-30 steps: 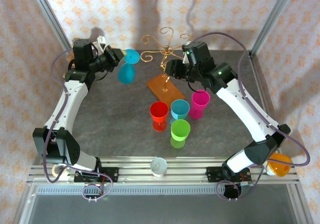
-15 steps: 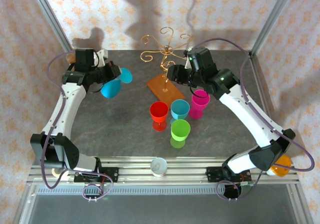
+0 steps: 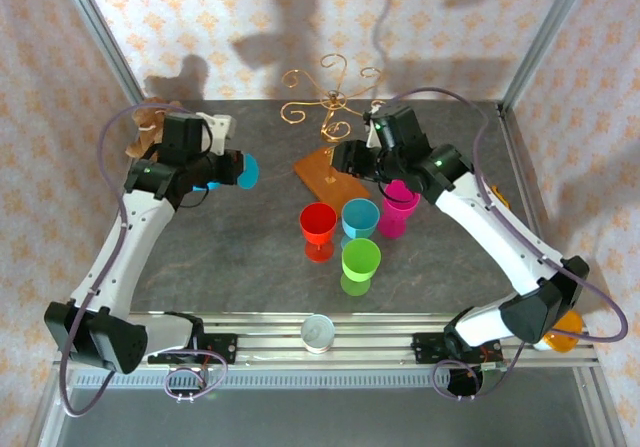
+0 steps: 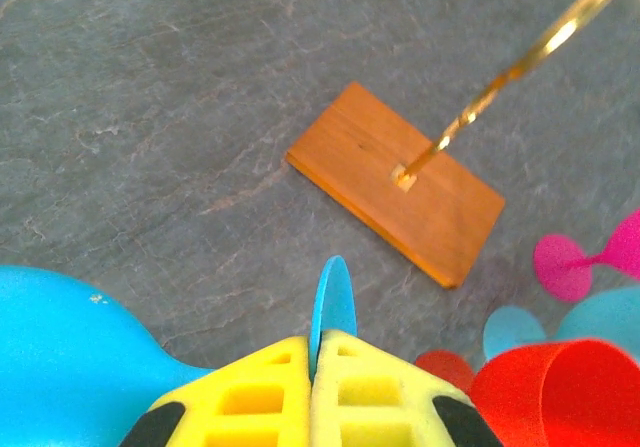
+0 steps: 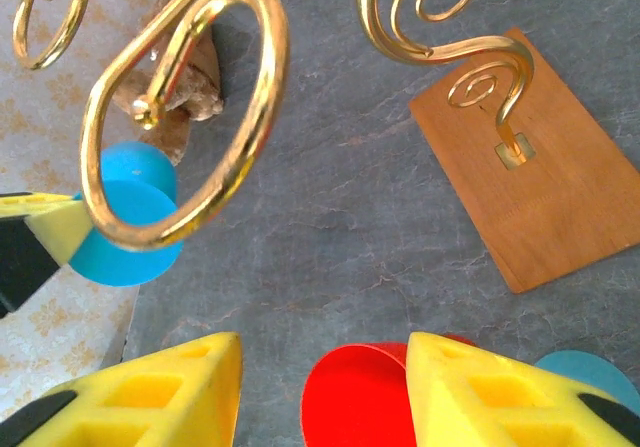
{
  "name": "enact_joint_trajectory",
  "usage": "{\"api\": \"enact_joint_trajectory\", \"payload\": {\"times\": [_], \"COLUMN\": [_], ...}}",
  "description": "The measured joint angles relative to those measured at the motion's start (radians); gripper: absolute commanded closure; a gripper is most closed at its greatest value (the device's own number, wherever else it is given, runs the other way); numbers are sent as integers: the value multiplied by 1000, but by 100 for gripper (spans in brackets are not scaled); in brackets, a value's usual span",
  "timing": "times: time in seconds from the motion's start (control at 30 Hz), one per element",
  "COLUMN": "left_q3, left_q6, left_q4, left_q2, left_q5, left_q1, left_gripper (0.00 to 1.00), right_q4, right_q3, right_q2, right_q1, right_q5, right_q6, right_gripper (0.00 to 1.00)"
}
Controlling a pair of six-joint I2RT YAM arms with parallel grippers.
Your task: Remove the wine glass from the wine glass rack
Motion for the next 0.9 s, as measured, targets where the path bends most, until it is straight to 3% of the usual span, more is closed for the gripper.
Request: {"api": "enact_joint_trajectory", "payload": {"times": [0.5, 0.67, 0.9], "left_q3": [-148, -222, -349], "left_q6": [180, 263, 359], "left_q4": [-39, -37, -21], "left_q2": [-237, -272, -328], "left_q5": [-370, -527, -682], "left_q1": [-217, -384, -529], "left_gripper": [100, 100, 100], "right_q4": [55, 55, 41], "right_q3": [-87, -90, -91], "right_q2": [-64, -79, -166], "right_q1": [0, 0, 0], "right_q5": [-34, -33, -2], "right_q6": [3, 3, -1], "right_gripper": [53, 53, 53]}}
